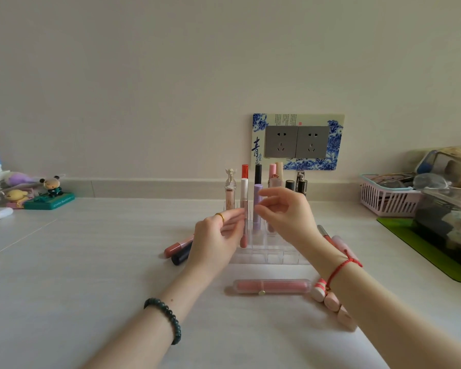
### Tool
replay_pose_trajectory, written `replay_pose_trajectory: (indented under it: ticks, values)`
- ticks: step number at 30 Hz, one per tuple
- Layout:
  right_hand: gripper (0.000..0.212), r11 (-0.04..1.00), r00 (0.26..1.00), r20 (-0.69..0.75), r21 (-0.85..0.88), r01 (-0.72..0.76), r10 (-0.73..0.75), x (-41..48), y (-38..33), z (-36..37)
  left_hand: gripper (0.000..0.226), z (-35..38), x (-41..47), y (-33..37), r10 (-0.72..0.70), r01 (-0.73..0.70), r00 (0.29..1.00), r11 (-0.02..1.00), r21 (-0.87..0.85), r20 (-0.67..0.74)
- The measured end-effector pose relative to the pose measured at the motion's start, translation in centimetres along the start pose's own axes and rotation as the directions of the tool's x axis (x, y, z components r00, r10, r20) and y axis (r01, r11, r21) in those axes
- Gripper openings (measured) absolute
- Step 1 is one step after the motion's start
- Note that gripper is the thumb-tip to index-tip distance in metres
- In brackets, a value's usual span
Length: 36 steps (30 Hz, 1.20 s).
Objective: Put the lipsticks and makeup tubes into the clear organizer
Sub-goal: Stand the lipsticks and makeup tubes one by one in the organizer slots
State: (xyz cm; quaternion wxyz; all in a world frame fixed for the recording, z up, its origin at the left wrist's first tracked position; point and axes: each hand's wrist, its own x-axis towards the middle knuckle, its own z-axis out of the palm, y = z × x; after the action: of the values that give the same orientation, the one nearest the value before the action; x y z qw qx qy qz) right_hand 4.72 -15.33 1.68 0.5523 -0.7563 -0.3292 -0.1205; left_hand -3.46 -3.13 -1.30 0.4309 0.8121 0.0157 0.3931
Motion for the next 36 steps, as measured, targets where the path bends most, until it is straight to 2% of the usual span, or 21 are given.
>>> replay_pose_trajectory:
  ticks: [3,7,10,15,26,33,36]
  values:
    - [0.026,0.999,0.999,0.034,-0.015,0.033,-0.033,-0.7,-0.7,-1.6,0.025,-0.6,-0.3,0.7,0.037,-0.035,0.995,0.999,-0.020,0.095]
    - [0.025,0.980,0.961,0.268,-0.163,0.114,-0.067,-2.8,-0.6,-3.5,0.021,-1.9,-1.8,0.9,0.032,-0.042,0.957,0.999,0.028,0.288]
    - [0.027,0.935,0.898,0.439,-0.309,0.173,-0.021,-4.6,-0.2,-4.4,0.020,-2.9,-2.9,0.9,-0.032,-0.034,0.892,0.990,0.136,0.452]
    - [0.033,0.866,0.841,0.539,-0.436,0.244,0.034,-6.6,0.1,-4.6,0.041,-3.2,-3.5,0.1,-0.089,-0.128,0.775,0.948,0.293,0.625]
    - [0.036,0.813,0.784,0.618,-0.484,0.325,0.055,-7.2,-0.2,-4.3,0.038,-2.8,-3.9,-0.4,-0.047,-0.221,0.793,0.907,0.359,0.607]
    - [0.032,0.798,0.800,0.599,-0.505,0.330,0.048,-7.1,0.3,-4.3,0.038,-2.9,-4.0,-0.1,-0.006,-0.234,0.803,0.916,0.326,0.595]
    - [0.030,0.790,0.810,0.586,-0.505,0.347,0.018,-7.0,-0.1,-4.5,0.036,-2.8,-3.9,0.0,0.053,-0.215,0.849,0.944,0.251,0.526]
